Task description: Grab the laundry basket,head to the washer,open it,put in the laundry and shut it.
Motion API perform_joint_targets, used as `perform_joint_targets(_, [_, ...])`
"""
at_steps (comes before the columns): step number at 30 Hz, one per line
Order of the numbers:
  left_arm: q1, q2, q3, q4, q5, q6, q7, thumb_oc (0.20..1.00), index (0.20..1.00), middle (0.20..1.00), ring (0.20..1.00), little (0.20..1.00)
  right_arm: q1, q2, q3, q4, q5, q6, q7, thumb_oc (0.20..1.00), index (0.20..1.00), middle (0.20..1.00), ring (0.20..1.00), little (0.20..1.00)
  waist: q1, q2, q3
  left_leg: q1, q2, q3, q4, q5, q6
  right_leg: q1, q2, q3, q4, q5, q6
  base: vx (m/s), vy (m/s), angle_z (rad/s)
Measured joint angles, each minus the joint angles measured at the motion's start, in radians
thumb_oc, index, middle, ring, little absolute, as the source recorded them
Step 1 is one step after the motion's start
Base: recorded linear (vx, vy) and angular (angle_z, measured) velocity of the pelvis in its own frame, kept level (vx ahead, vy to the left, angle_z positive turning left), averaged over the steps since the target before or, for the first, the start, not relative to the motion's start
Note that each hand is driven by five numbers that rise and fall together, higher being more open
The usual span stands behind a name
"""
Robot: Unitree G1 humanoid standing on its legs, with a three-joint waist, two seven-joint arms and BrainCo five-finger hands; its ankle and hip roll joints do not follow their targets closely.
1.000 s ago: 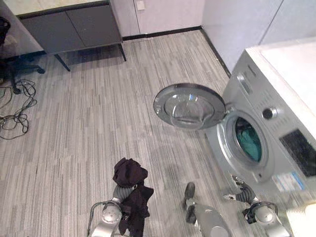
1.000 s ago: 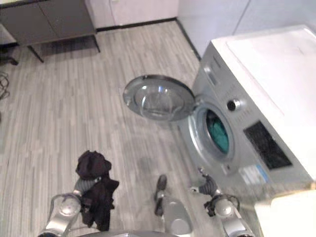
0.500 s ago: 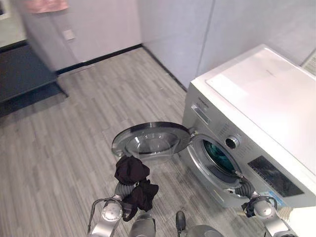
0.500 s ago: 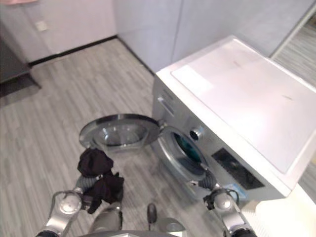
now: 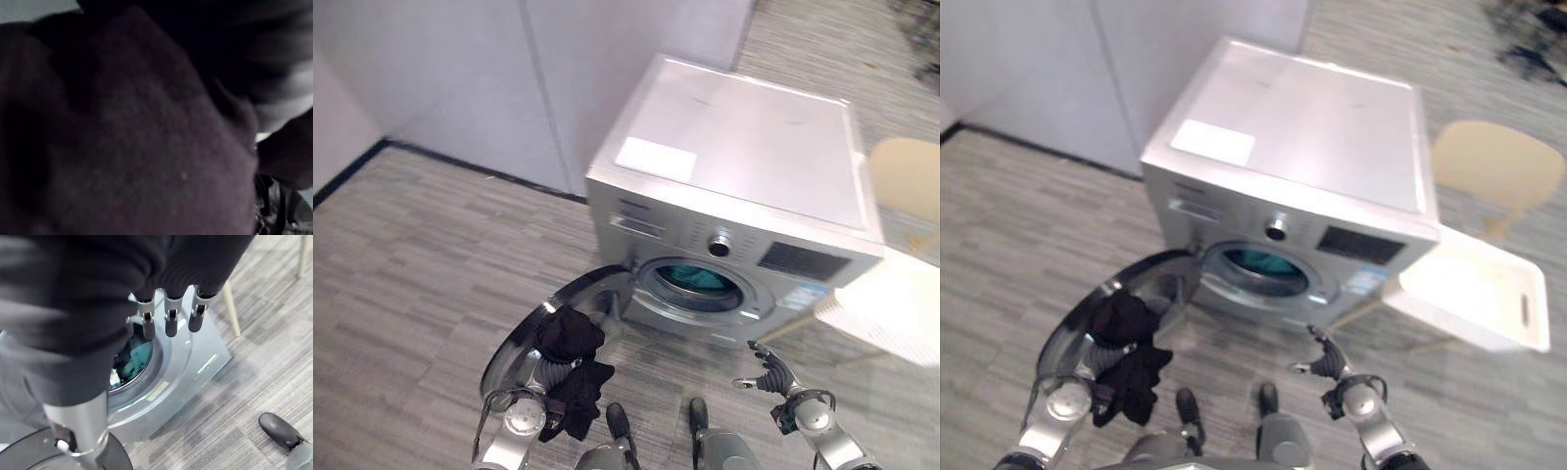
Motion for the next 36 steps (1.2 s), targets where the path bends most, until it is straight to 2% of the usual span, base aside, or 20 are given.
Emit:
perform_joint_targets(1, [0.009, 0.000, 0.002, 0.005, 0.000, 0.000, 0.000, 0.200, 0.200, 0.200, 0.200, 0.200, -0.002, 0.001, -0.001, 0.000, 0.000, 0.000, -0.001, 1.000, 1.000, 1.000, 1.000, 1.000, 0.010, 0.006, -0.002, -0.005, 0.004, -0.004, -0.001, -0.035, -0.051, 0.012, 0.004, -0.053, 0.000, 0.000, 0.003, 0.04, -0.030, -0.94])
perform_joint_targets(2, [0.003, 0.001, 0.001, 0.011, 0.000, -0.001, 0.000, 0.200, 0.200, 0.200, 0.200, 0.200, 0.004, -0.001, -0.003, -0.001, 0.000, 0.000, -0.002, 1.000, 1.000, 1.000, 1.000, 1.000, -0.007, -0.005, -0.007, -0.005, 0.006, -0.030, 0.016, -0.051, -0.069, 0.031, 0.016, -0.042, -0.009, -0.002, 0.007, 0.15, -0.081, -0.35])
perform_joint_targets(3, [-0.016, 0.007, 0.002, 0.017, 0.002, -0.003, 0.000, 0.200, 0.200, 0.200, 0.200, 0.200, 0.008, -0.004, -0.009, -0.005, 0.000, -0.002, -0.003, 1.000, 1.000, 1.000, 1.000, 1.000, -0.016, -0.036, -0.005, -0.042, -0.003, -0.065, 0.119, -0.081, -0.002, 0.039, -0.003, -0.032, -0.030, 0.033, -0.007, 0.18, -0.095, -0.21])
perform_joint_targets(4, [-0.024, -0.001, 0.000, 0.023, 0.009, 0.000, -0.001, 0.200, 0.200, 0.200, 0.200, 0.200, 0.000, -0.017, -0.015, 0.010, 0.000, 0.001, -0.003, 1.000, 1.000, 1.000, 1.000, 1.000, -0.008, -0.008, 0.013, -0.049, 0.020, -0.083, 0.153, -0.078, 0.023, 0.036, 0.016, -0.023, -0.004, 0.047, -0.003, 0.18, -0.097, -0.31])
perform_joint_targets(6, [-0.009, -0.022, 0.001, 0.022, 0.030, 0.004, -0.001, 0.200, 0.200, 0.200, 0.200, 0.200, 0.021, -0.018, -0.036, 0.001, 0.000, 0.004, -0.004, 1.000, 1.000, 1.000, 1.000, 1.000, -0.021, 0.010, -0.002, -0.028, 0.020, -0.085, 0.118, -0.070, 0.000, 0.047, 0.039, 0.030, -0.019, 0.048, -0.003, 0.18, -0.154, -0.15])
perform_joint_targets(9, [0.000, -0.033, -0.009, 0.010, 0.032, 0.000, -0.001, 0.200, 0.200, 0.200, 0.200, 0.200, 0.047, -0.024, -0.055, 0.004, 0.001, 0.005, -0.008, 1.000, 1.000, 1.000, 1.000, 1.000, -0.051, 0.043, -0.002, -0.013, 0.037, -0.103, 0.137, -0.056, -0.011, 0.072, 0.069, 0.050, -0.023, 0.043, -0.048, 0.17, -0.221, 0.13])
perform_joint_targets(10, [0.001, -0.036, -0.011, 0.010, 0.032, 0.001, -0.001, 0.200, 0.200, 0.200, 0.200, 0.200, 0.057, -0.027, -0.056, 0.010, 0.001, 0.005, -0.009, 1.000, 1.000, 1.000, 1.000, 1.000, -0.060, 0.050, 0.000, -0.008, 0.061, -0.094, 0.159, -0.071, -0.048, 0.066, 0.090, 0.038, 0.004, 0.015, -0.081, -0.01, -0.100, -0.04])
perform_joint_targets(12, [0.001, -0.029, -0.018, 0.013, 0.032, 0.003, 0.002, 0.200, 0.200, 0.200, 0.200, 0.200, 0.058, -0.028, -0.060, 0.006, 0.002, 0.004, -0.011, 1.000, 1.000, 1.000, 1.000, 1.000, -0.042, 0.039, -0.005, -0.048, 0.083, -0.134, 0.302, -0.066, -0.043, 0.074, 0.099, 0.078, 0.014, -0.008, -0.119, 0.01, -0.070, -0.29])
perform_joint_targets(14, [-0.007, -0.034, -0.019, 0.016, 0.031, 0.005, 0.003, 0.200, 0.200, 0.200, 0.200, 0.200, 0.056, -0.038, -0.062, 0.007, 0.003, 0.005, -0.012, 1.000, 1.000, 1.000, 1.000, 1.000, -0.035, 0.037, -0.005, -0.078, 0.088, -0.179, 0.354, -0.062, -0.038, 0.072, 0.101, 0.086, 0.013, 0.004, -0.124, 0.09, 0.030, -0.34])
perform_joint_targets(15, [-0.017, -0.053, -0.032, 0.013, 0.030, 0.003, 0.003, 0.200, 0.200, 0.200, 0.200, 0.200, 0.025, -0.072, -0.072, 0.006, 0.005, 0.006, -0.023, 1.000, 1.000, 1.000, 1.000, 1.000, -0.030, 0.035, -0.001, -0.096, 0.068, -0.297, 0.346, -0.080, -0.047, 0.084, 0.108, 0.119, -0.003, 0.020, -0.142, 0.12, 0.102, -0.35])
perform_joint_targets(18, [-0.050, -0.055, -0.061, 0.016, 0.030, -0.002, 0.005, 0.200, 0.200, 0.200, 0.200, 0.200, 0.016, -0.076, -0.081, 0.014, 0.012, 0.005, -0.034, 1.000, 1.000, 1.000, 1.000, 1.000, -0.031, 0.018, 0.009, -0.134, 0.022, -0.359, 0.297, -0.098, -0.063, 0.122, 0.117, 0.147, -0.067, 0.011, -0.159, 0.07, 0.117, -0.31])
perform_joint_targets(19, [-0.078, -0.055, -0.067, 0.027, 0.030, -0.002, 0.008, 0.200, 0.200, 0.200, 0.200, 0.200, -0.007, -0.073, -0.077, 0.039, 0.012, 0.004, -0.043, 1.000, 1.000, 1.000, 1.000, 1.000, -0.005, 0.010, 0.022, -0.145, -0.009, -0.393, 0.189, -0.078, -0.044, 0.118, 0.121, 0.180, -0.091, 0.047, -0.142, 0.06, 0.180, -0.63])
perform_joint_targets(20, [-0.076, -0.054, -0.064, 0.027, 0.030, -0.001, 0.011, 0.200, 0.200, 0.200, 0.200, 0.200, -0.026, -0.070, -0.073, 0.052, 0.012, 0.005, -0.043, 1.000, 1.000, 1.000, 1.000, 1.000, 0.002, 0.015, 0.035, -0.149, 0.004, -0.388, 0.182, -0.067, -0.028, 0.125, 0.136, 0.195, -0.096, 0.051, -0.141, 0.06, 0.151, -0.93])
perform_joint_targets(23, [-0.074, -0.058, -0.066, 0.033, 0.030, -0.002, 0.019, 0.200, 0.200, 0.200, 0.200, 0.200, -0.024, -0.070, -0.067, 0.047, 0.013, 0.003, -0.046, 1.000, 1.000, 1.000, 1.000, 1.000, -0.035, 0.053, 0.039, -0.132, 0.038, -0.374, 0.184, -0.012, -0.017, 0.111, 0.178, 0.220, -0.050, 0.021, -0.127, -0.08, 0.149, -0.44])
perform_joint_targets(27, [-0.165, -0.021, -0.075, 0.030, 0.029, -0.001, 0.041, 0.200, 0.200, 0.200, 0.200, 0.200, -0.057, -0.065, -0.040, 0.054, 0.017, 0.007, -0.046, 1.000, 1.000, 1.000, 1.000, 1.000, -0.031, 0.007, 0.089, -0.194, -0.003, -0.306, 0.188, -0.001, 0.011, -0.068, 0.117, 0.268, 0.157, -0.052, -0.087, -0.18, 0.079, -0.36])
perform_joint_targets(29, [-0.229, 0.002, -0.077, 0.029, 0.028, -0.003, 0.052, 0.200, 0.200, 0.200, 0.200, 0.200, -0.092, -0.058, -0.028, 0.050, 0.023, 0.006, -0.050, 1.000, 1.000, 1.000, 1.000, 1.000, -0.030, 0.001, 0.125, -0.264, -0.026, -0.292, 0.239, -0.004, 0.017, -0.164, 0.092, 0.283, 0.242, -0.071, -0.076, -0.12, 0.005, -0.15])
perform_joint_targets(31, [-0.330, 0.040, -0.056, 0.021, 0.026, -0.002, 0.085, 0.200, 0.200, 0.200, 0.200, 0.200, -0.188, -0.054, -0.029, 0.044, 0.037, 0.006, -0.050, 1.000, 1.000, 1.000, 1.000, 1.000, -0.027, 0.000, 0.223, -0.349, -0.036, -0.277, 0.325, -0.041, 0.038, -0.255, 0.068, 0.279, 0.341, -0.103, -0.073, -0.05, -0.053, -0.08])
perform_joint_targets(34, [-0.374, 0.055, -0.055, 0.015, 0.022, -0.002, 0.104, 0.200, 0.200, 0.200, 0.200, 0.200, -0.249, -0.055, -0.029, 0.022, 0.058, 0.006, -0.057, 1.000, 1.000, 1.000, 1.000, 1.000, -0.031, 0.002, 0.256, -0.433, -0.026, -0.277, 0.435, -0.084, 0.027, -0.338, 0.065, 0.287, 0.431, -0.132, -0.072, -0.11, -0.067, -0.03])
perform_joint_targets(35, [-0.392, 0.068, -0.054, -0.013, 0.018, -0.008, 0.127, 0.200, 0.200, 0.200, 0.200, 0.200, -0.265, -0.064, -0.034, -0.028, 0.071, 0.002, -0.081, 1.000, 1.000, 1.000, 1.000, 1.000, -0.028, 0.005, 0.256, -0.539, -0.008, -0.278, 0.565, -0.150, 0.031, -0.429, 0.063, 0.286, 0.541, -0.177, -0.083, -0.12, -0.074, 0.01])
perform_joint_targets(36, [-0.408, 0.072, -0.054, -0.016, 0.017, -0.009, 0.133, 0.200, 0.200, 0.200, 0.200, 0.200, -0.284, -0.065, -0.038, -0.041, 0.082, 0.000, -0.090, 1.000, 1.000, 1.000, 1.000, 1.000, -0.028, 0.010, 0.264, -0.585, 0.002, -0.279, 0.620, -0.168, 0.039, -0.466, 0.059, 0.288, 0.580, -0.192, -0.089, -0.12, -0.061, -0.03])
